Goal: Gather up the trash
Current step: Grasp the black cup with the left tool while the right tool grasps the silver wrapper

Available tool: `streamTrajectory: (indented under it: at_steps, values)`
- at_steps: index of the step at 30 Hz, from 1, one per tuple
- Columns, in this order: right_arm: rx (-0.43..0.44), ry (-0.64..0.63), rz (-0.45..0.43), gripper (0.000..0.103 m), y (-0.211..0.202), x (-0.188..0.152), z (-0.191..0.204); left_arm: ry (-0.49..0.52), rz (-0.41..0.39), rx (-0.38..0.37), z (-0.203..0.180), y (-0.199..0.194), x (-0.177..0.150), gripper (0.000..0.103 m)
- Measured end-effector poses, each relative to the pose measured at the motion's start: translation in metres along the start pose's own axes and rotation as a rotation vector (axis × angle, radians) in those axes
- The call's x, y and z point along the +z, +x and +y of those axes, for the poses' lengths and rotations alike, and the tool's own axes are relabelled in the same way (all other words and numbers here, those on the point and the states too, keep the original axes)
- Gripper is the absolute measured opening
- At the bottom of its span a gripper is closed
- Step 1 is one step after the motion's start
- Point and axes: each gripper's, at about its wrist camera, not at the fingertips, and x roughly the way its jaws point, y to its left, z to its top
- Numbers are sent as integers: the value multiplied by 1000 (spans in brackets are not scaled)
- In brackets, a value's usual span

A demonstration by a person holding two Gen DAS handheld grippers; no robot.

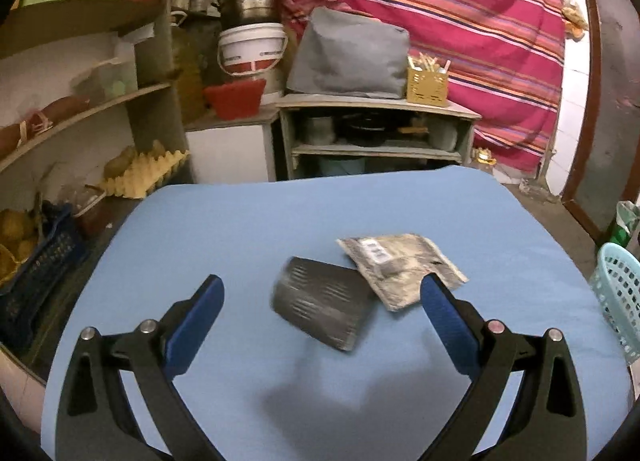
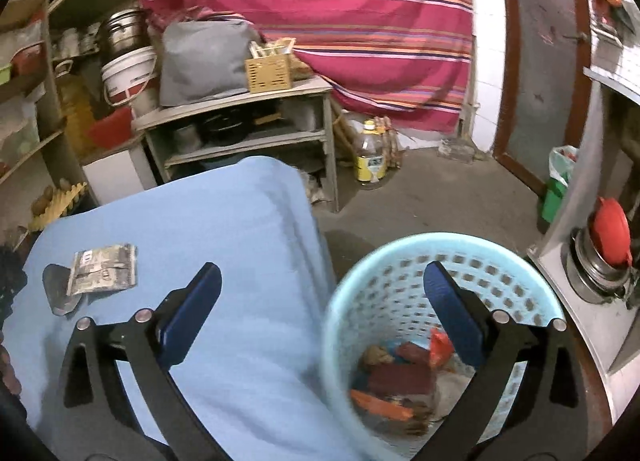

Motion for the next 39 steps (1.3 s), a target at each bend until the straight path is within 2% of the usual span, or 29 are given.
streamTrajectory:
  at_steps: [5, 8, 13, 17, 22, 27, 30, 34, 36, 38, 39]
  values:
    - [50, -34, 6, 99, 13, -1, 36, 1, 29, -6, 17, 20, -2, 98]
    - [57, -66, 22, 99, 24, -3, 56, 44, 55, -33, 20, 34, -6, 98]
    - [78, -83, 47, 99, 40, -4, 80, 82, 104, -126, 18, 50, -17, 98]
    - [104, -98, 72, 99, 53, -7, 98, 135, 121, -141, 10, 59, -25, 98]
    - [110, -152, 86, 99, 62, -12, 121, 92, 164, -167, 18, 77, -23, 98]
    - [108, -195, 96, 99, 68, -18, 137, 62, 241, -215, 23, 95, -23, 98]
    - [114, -205, 109, 99, 73, -21, 143, 62, 256, -234, 22, 98, -23, 98]
    - [121, -222, 121, 99, 77, -25, 152, 84, 232, -274, 19, 93, -22, 98]
    - [122, -232, 123, 99, 77, -26, 155, 95, 223, -283, 18, 91, -22, 97]
    - [126, -237, 127, 99, 78, -27, 156, 104, 213, -296, 16, 89, -22, 86]
    - [127, -239, 130, 99, 78, -28, 156, 112, 211, -293, 14, 88, -21, 77]
